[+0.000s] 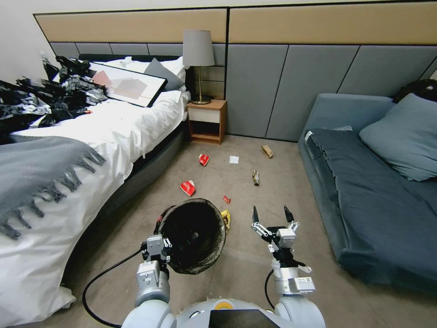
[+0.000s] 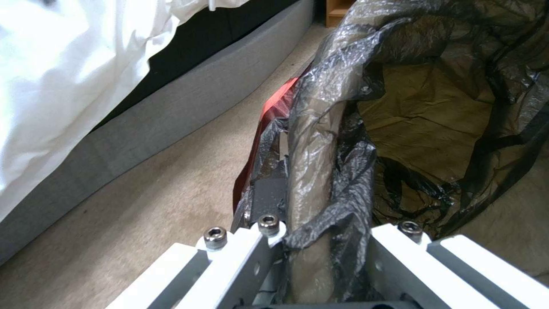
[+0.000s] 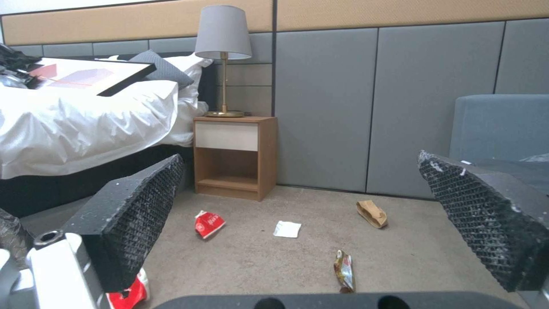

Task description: Pick up the trash bin, then pick up the garbage from the floor and place it into the trash bin.

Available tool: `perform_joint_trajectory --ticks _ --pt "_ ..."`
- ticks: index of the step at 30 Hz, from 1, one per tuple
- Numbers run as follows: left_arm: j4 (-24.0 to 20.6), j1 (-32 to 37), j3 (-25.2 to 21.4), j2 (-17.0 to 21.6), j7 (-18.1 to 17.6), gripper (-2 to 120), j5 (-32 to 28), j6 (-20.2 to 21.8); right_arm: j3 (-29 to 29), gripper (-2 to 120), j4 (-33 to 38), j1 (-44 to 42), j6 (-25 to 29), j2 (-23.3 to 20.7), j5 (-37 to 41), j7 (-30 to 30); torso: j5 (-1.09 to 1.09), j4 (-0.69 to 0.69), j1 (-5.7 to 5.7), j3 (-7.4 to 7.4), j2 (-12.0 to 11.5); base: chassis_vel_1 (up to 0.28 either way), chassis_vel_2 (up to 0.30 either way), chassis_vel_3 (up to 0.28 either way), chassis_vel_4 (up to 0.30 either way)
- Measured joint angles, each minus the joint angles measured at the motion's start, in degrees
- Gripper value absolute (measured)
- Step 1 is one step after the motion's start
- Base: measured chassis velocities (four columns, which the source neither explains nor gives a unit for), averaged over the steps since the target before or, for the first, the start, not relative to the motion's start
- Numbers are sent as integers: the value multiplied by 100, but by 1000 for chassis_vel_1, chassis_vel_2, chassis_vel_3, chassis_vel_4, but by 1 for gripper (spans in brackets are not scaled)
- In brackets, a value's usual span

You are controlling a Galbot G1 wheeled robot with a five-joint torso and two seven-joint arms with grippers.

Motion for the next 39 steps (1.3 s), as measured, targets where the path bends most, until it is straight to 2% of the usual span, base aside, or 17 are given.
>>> perform_joint_trajectory --ticks 39 --pt "76 18 -49 -107 -6 1 185 -114 -22 100 -194 152 73 0 -10 -10 0 0 1 0 0 -64 68 64 -62"
